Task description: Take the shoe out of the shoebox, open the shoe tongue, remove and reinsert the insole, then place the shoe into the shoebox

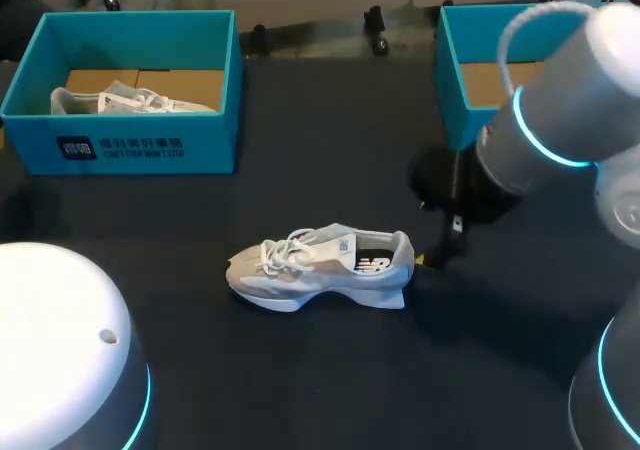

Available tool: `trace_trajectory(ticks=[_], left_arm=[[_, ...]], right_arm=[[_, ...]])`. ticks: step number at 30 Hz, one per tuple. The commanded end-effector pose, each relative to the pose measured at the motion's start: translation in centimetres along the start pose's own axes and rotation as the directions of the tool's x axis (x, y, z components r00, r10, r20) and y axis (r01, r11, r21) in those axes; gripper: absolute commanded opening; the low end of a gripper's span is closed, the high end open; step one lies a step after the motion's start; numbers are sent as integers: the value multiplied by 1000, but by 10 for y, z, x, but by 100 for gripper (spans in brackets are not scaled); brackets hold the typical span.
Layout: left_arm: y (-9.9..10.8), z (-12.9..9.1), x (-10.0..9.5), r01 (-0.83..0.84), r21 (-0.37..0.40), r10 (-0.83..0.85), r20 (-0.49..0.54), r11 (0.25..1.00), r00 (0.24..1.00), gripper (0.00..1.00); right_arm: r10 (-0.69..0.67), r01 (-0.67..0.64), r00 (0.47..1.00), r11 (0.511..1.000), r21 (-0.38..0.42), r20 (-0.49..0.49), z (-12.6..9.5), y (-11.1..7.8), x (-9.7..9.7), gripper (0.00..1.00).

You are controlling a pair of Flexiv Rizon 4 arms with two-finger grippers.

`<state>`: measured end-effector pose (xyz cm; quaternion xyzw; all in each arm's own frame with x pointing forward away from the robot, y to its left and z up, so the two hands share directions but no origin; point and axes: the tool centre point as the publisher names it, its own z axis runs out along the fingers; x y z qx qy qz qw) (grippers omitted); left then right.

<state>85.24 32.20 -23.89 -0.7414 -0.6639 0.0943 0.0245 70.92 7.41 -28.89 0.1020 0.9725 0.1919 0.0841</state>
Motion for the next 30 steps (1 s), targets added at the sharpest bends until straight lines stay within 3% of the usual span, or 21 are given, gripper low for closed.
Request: trace_trajectory(ticks=[1,14,30], left_arm=[[-1,0,0,0,-4,0,-3,1000,1000,100],[-1,0,0,0,-4,0,-3,1000,1000,100],[-1,0,0,0,-4,0,-3,1000,1000,100]], right_arm=[[15,-10,1000,975,-222,19,13,-16,5,100],[-46,57,998,940,-337,41,44,-27,-2,100],[-19,33,999,892,-452,34,82,-27,0,100]])
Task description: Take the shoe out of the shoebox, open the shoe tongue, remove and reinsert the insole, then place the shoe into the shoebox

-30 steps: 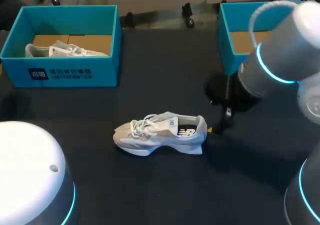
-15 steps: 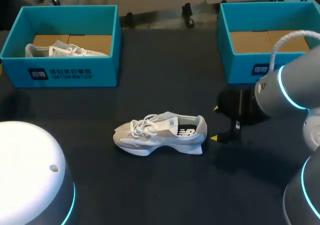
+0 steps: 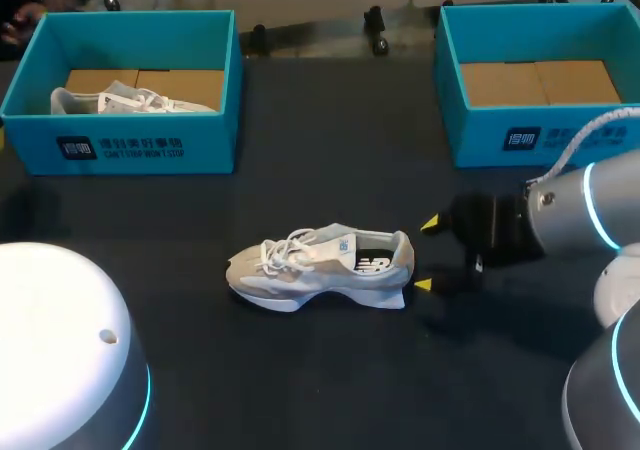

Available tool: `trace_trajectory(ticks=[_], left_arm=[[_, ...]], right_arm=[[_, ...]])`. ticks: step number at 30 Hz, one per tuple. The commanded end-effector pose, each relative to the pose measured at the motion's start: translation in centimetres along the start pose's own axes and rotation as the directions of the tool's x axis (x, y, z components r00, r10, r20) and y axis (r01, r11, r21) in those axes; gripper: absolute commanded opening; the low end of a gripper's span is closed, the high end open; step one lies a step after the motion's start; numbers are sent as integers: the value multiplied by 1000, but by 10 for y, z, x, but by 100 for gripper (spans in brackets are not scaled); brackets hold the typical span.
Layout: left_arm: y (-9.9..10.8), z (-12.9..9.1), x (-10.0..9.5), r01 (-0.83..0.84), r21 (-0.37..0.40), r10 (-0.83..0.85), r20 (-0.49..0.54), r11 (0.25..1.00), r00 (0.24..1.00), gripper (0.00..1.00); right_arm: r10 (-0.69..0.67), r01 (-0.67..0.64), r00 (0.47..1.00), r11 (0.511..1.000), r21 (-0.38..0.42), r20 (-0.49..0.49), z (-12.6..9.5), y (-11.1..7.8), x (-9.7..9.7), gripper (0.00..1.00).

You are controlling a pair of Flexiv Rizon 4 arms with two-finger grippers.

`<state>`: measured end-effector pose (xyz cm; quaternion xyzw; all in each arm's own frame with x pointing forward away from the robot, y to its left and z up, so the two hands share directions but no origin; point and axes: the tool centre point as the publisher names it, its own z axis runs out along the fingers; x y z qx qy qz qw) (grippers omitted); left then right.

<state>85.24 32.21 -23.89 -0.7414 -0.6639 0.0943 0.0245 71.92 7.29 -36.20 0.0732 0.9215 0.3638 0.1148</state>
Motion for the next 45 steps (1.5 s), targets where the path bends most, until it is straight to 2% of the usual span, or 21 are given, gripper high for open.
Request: trace_trajectory(ticks=[1,14,36,45], left_arm=[[-1,0,0,0,-4,0,-3,1000,1000,100],[-1,0,0,0,-4,0,-3,1000,1000,100],[-1,0,0,0,-4,0,-3,1000,1000,100],[-1,0,0,0,-4,0,-3,1000,1000,100]], right_arm=[[4,-4,1000,994,-106,8,14,-5,1,100],[10,-14,1000,989,-150,-27,32,-10,0,100],[6,-19,998,981,-191,-69,68,3,0,100],[12,-30,996,980,-199,-89,82,3,2,100]])
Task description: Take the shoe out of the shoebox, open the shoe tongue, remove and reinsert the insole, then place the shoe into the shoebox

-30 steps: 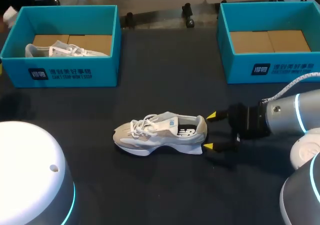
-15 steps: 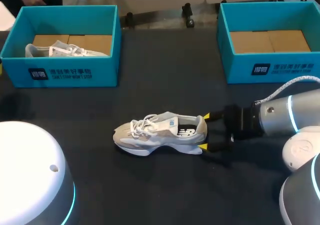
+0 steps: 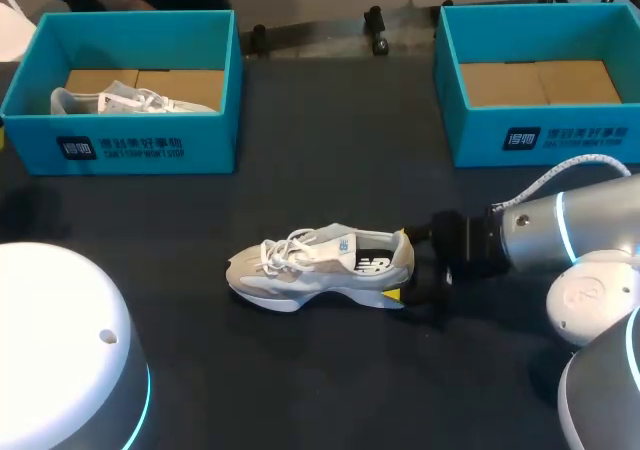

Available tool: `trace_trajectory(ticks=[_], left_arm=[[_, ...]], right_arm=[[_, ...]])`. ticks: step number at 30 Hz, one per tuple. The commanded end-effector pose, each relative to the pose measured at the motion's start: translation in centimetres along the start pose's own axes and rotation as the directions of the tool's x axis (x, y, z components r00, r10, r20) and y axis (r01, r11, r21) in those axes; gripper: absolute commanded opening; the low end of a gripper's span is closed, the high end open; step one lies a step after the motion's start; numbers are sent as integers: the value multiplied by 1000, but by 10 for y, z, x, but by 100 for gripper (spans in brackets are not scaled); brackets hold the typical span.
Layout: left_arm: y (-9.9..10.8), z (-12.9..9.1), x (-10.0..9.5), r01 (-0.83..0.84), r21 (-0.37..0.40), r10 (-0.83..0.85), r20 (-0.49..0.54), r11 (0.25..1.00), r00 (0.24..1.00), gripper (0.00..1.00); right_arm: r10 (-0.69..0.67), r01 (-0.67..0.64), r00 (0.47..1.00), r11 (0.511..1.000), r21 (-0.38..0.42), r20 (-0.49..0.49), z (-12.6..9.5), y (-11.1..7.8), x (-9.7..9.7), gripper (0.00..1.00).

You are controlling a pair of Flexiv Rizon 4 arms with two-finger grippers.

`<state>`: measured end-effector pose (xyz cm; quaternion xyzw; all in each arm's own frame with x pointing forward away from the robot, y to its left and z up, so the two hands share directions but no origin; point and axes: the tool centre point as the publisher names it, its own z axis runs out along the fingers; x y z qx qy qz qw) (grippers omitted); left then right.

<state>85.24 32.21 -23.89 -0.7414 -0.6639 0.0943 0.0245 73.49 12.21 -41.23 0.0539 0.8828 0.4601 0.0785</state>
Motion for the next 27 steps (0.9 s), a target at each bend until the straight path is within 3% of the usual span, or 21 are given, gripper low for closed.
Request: trace_trajectory(ticks=[1,8,10,11,12,13,27], left_arm=[[-1,0,-1,0,-4,0,-3,1000,1000,100],[-1,0,-1,0,-4,0,-3,1000,1000,100],[-1,0,-1,0,-4,0,-3,1000,1000,100],[-1,0,-1,0,-4,0,-3,1000,1000,100],[-1,0,-1,0,-4,0,-3,1000,1000,100],[-1,0,-1,0,-4,0,-3,1000,1000,100],[-1,0,-1,0,-4,0,-3,1000,1000,100]], right_arm=[[4,-4,1000,1000,3,-1,11,-2,-3,100],[9,-9,1000,1000,0,-13,16,-2,-5,100],[9,-9,1000,1000,5,-20,17,-2,-5,47],[8,-8,1000,1000,5,-21,17,-2,-5,36],[7,-7,1000,1000,6,-23,17,-2,-4,6],[5,-5,1000,1000,7,-25,16,-1,-4,0],[-1,2,1000,1000,15,-19,5,-5,-9,0]])
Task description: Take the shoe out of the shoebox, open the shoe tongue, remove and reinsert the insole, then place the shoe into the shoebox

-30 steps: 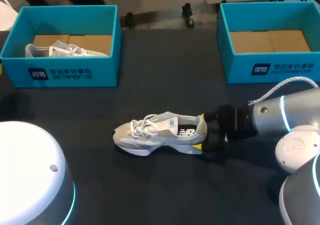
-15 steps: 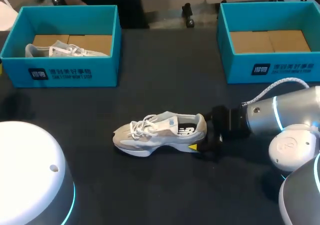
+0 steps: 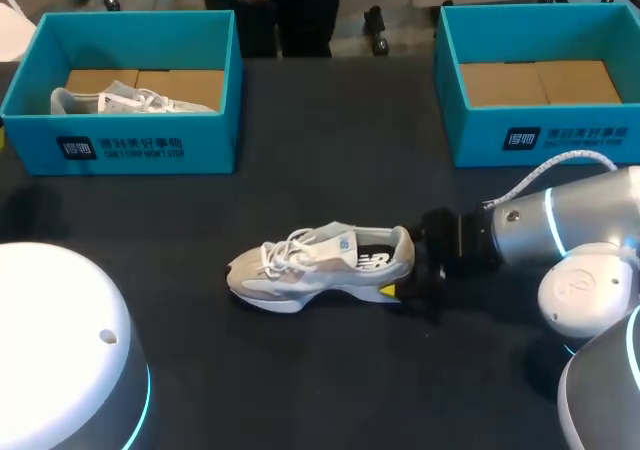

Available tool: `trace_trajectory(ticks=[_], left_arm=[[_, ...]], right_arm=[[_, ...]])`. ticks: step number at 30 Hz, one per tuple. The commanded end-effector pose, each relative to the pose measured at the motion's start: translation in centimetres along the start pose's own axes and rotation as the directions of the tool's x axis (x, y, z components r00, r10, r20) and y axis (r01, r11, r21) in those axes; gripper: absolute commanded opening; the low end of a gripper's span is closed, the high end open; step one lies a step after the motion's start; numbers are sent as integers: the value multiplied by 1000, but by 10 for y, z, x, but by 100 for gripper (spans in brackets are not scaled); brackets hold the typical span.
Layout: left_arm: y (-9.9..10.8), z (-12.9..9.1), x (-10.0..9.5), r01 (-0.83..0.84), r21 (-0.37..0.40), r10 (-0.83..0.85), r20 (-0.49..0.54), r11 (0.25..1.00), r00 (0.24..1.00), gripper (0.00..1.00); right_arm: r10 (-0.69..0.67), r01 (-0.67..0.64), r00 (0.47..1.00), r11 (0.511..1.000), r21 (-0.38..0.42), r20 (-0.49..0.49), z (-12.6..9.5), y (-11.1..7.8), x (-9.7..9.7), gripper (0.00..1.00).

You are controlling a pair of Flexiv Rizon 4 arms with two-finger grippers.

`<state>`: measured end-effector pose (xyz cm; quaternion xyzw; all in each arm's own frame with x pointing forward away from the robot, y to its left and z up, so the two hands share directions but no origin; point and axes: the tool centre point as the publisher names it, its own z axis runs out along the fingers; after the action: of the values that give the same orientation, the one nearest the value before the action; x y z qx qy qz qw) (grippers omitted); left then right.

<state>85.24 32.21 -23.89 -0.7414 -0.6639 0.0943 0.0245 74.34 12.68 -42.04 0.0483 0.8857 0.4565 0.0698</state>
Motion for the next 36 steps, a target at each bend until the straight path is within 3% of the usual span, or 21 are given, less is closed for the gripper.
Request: trace_trajectory(ticks=[1,24,31,36], left_arm=[[-1,0,0,0,-4,0,-3,1000,1000,100],[-1,0,0,0,-4,0,-3,1000,1000,100],[-8,9,-29,194,-64,-195,-4,979,981,100],[-8,8,-43,531,-72,-530,31,844,847,100]], right_arm=[[0,0,1000,1000,8,6,-7,-2,-4,0],[-3,3,1000,1000,15,12,-10,-4,-6,0],[-3,3,1000,1000,15,12,-10,-4,-6,0],[-3,3,1000,1000,15,12,-10,-4,-6,0]])
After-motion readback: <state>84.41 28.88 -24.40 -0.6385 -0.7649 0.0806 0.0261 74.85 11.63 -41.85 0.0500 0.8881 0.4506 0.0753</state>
